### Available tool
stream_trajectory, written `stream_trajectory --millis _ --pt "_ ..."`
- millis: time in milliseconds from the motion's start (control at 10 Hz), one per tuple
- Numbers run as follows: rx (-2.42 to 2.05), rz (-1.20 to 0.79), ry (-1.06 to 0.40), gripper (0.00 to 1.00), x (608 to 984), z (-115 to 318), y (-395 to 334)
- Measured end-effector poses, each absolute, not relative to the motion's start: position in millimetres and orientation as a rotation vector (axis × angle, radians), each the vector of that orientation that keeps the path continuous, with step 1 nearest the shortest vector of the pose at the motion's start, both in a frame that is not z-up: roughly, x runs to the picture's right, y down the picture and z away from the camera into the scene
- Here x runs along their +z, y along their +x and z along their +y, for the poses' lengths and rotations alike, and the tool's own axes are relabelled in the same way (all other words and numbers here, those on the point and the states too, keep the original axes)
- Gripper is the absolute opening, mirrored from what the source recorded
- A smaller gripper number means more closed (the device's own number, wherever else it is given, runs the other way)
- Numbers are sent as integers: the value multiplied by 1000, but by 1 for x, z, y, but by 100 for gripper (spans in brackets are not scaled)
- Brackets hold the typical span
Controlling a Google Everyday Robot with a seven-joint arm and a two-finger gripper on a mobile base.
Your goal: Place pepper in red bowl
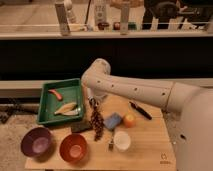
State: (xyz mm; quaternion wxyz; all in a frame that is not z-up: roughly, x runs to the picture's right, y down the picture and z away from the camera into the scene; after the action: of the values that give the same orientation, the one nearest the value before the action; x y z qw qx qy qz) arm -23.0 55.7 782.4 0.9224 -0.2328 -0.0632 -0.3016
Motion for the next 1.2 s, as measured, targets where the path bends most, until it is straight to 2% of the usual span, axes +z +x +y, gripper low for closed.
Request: stream_trajectory --millis 200,600,900,1200 --pt "-590 -135 -476 17 791 54 -28" --pt "-545 -140 -472 17 805 52 -16" --pt "-504 -138 -471 7 817 51 -13" --pt "-471 -137 -468 7 827 49 -9"
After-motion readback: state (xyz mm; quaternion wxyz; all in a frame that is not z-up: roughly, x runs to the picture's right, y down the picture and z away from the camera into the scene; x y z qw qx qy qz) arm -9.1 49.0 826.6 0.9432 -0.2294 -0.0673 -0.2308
